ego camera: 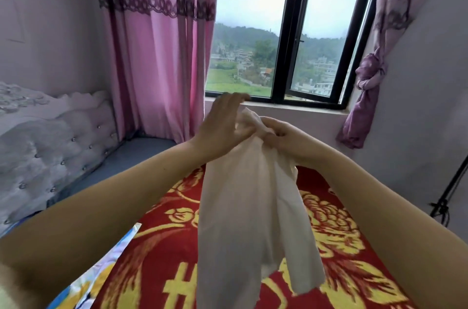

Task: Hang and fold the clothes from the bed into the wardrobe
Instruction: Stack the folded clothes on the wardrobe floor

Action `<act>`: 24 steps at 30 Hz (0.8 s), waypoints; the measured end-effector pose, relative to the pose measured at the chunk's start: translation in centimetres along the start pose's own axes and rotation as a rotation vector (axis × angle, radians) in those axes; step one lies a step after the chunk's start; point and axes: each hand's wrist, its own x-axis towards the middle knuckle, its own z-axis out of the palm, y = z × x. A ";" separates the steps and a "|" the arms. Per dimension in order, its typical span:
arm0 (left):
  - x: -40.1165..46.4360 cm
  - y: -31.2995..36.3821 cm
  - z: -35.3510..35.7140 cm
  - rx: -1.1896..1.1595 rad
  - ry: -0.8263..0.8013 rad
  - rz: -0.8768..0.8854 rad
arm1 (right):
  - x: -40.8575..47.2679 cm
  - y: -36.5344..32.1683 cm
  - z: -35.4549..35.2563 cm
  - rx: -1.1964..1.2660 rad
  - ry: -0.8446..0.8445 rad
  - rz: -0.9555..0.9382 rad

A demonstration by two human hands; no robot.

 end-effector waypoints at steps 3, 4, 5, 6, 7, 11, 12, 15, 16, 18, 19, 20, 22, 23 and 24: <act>0.7 -0.7 -1.3 -0.082 -0.211 0.015 | -0.1 -0.6 0.1 -0.001 -0.046 -0.020; 0.9 -0.9 -1.4 -0.193 -0.308 -0.041 | -0.2 -0.6 0.3 -0.011 -0.038 -0.018; 1.1 -1.1 -1.6 -0.249 -0.354 -0.065 | -0.2 -0.6 0.4 -0.039 -0.006 -0.018; 1.2 -1.4 -1.6 -0.258 -0.355 -0.066 | -0.4 -0.4 0.4 -0.091 0.045 -0.022; 1.3 -1.5 -1.6 -0.258 -0.347 -0.066 | -0.5 -0.2 0.4 -0.158 0.095 -0.028; 2.6 -0.8 -3.1 -0.218 -0.339 -0.090 | -2.3 3.1 1.1 -0.302 0.089 0.135; 3.2 -0.4 -3.7 -0.208 -0.339 -0.105 | -2.9 4.5 1.6 -0.251 0.074 0.214; 4.4 0.5 -4.9 -0.190 -0.371 -0.114 | -4.0 8.9 2.8 -0.287 0.154 0.415; 4.6 0.6 -5.1 -0.176 -0.385 -0.121 | -4.3 9.9 2.8 -0.321 0.170 0.467; 5.0 0.3 -5.7 -0.164 -0.380 -0.148 | -4.8 11.4 2.5 -0.319 0.198 0.518; 5.0 0.2 -6.2 -0.177 -0.362 -0.168 | -5.1 12.1 2.2 -0.287 0.220 0.523; 5.1 -0.1 -6.7 -0.205 -0.343 -0.186 | -5.5 12.7 1.7 -0.257 0.250 0.521; 4.8 -0.7 -7.7 -0.249 -0.321 -0.206 | -6.3 13.6 0.8 -0.166 0.313 0.490; 4.7 -0.9 -8.0 -0.263 -0.322 -0.223 | -6.5 13.8 0.4 -0.105 0.338 0.468; 4.5 -1.1 -8.2 -0.278 -0.330 -0.240 | -6.7 13.7 0.2 -0.057 0.336 0.446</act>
